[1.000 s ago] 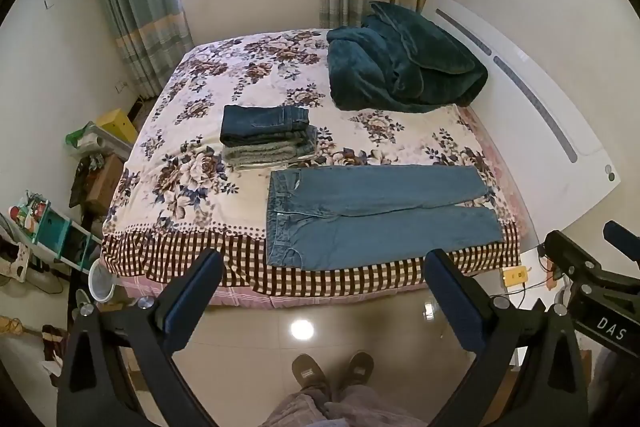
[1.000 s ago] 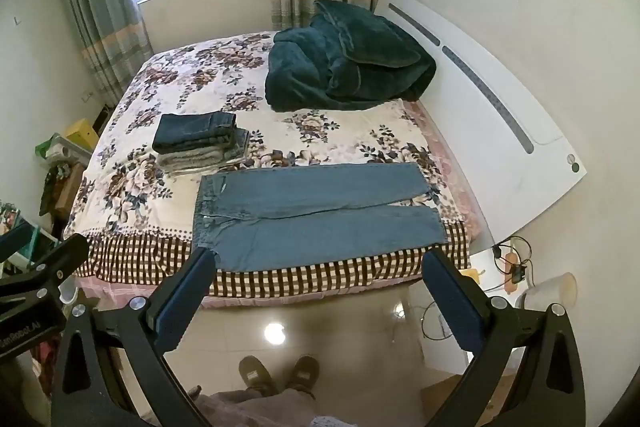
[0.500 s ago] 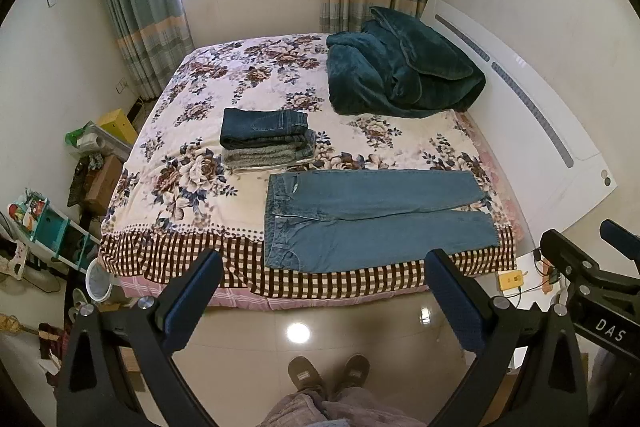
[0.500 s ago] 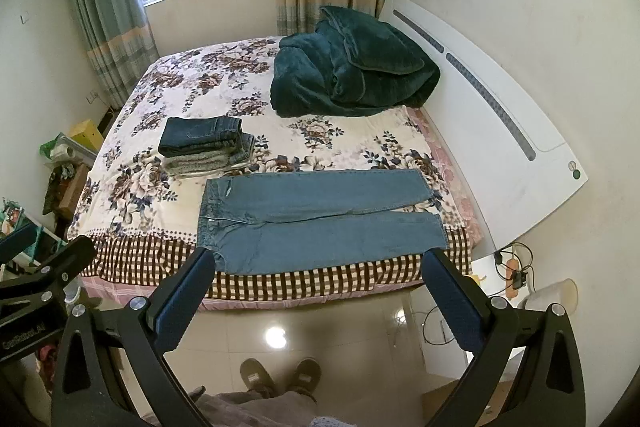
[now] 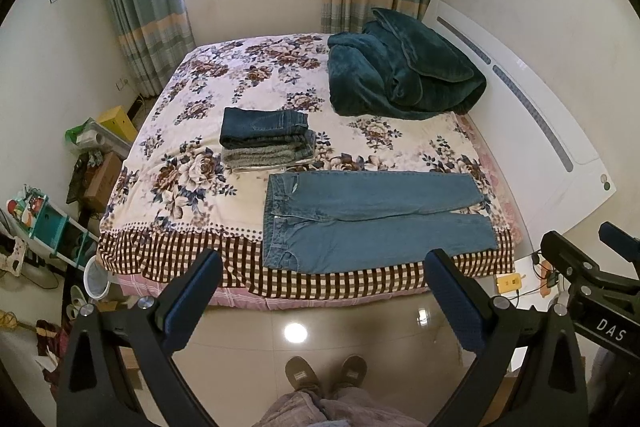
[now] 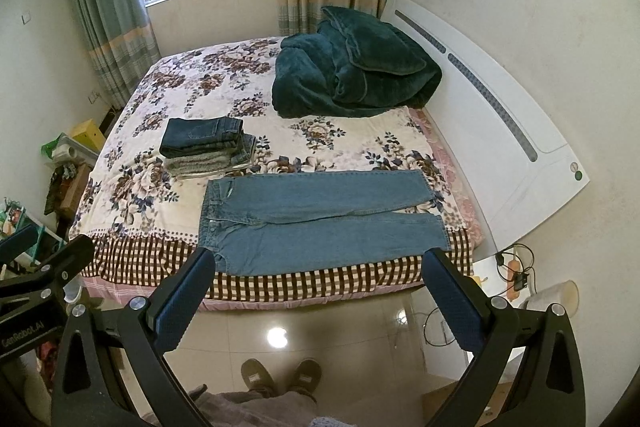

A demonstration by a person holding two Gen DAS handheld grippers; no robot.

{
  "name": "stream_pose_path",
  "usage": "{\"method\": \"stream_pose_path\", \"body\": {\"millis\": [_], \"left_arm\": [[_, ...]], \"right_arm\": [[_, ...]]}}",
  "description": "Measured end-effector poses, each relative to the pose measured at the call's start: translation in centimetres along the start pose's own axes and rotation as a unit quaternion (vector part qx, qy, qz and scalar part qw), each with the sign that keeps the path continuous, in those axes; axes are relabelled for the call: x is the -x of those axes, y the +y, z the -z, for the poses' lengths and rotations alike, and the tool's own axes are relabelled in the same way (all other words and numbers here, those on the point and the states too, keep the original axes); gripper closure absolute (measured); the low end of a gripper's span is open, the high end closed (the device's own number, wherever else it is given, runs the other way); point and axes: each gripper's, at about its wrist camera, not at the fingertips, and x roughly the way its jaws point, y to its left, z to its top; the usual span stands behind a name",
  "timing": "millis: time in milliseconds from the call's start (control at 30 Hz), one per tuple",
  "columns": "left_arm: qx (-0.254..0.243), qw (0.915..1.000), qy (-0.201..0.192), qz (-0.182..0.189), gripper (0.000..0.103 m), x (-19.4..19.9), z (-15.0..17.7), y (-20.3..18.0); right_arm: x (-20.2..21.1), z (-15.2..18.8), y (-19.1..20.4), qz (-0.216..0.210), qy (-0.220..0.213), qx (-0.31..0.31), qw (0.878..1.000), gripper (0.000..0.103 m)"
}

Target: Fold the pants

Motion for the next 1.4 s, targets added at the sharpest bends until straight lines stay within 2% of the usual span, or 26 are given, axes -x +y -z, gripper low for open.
{"method": "stream_pose_path", "body": {"millis": [567,600,933,967,1233,1267,1400], "left_arm": [[0.0,1.0,-0.002,0.002,0.0,-0.5,-1.4,-1.6],[-0.001,1.0,-0.002,0.003,0.0,-0.6,-0.4,-0.4],[0.001,1.0,-0.001,0.002,0.0,-0.6,-0.8,-1.0],[-0.001,1.0,-0.003,0.003,0.0,-0.6,-0.1,0.0],[0.0,1.0,-0.001,0.004,0.0,-1.2,-0.7,-1.3],[0.001,1.0,-0.003,0.006,0.0,-0.8,0.1,0.2],[0.003,1.0,-0.001,0.007,0.0,-1.0,0.3,0.3]], "right_arm": [[0.1,-1.0,0.0,-0.002,-0.002,0.002,1.0,0.0],[0.1,-1.0,0.0,-0.002,-0.002,0.001,1.0,0.0],[0.4,-1.4,0.4,-0.004,-0.003,0.003,1.0,0.0],[0.4,-1.3,0.3,-0.003,-0.003,0.002,1.0,0.0],[0.6,-1.4,0.8,-0.004,-0.002,0.003,1.0,0.0],[0.6,-1.4,0.9,-0.005,-0.001,0.002,1.0,0.0],[0.7,-1.3,1.0,-0.005,0.0,0.003,1.0,0.0]]}}
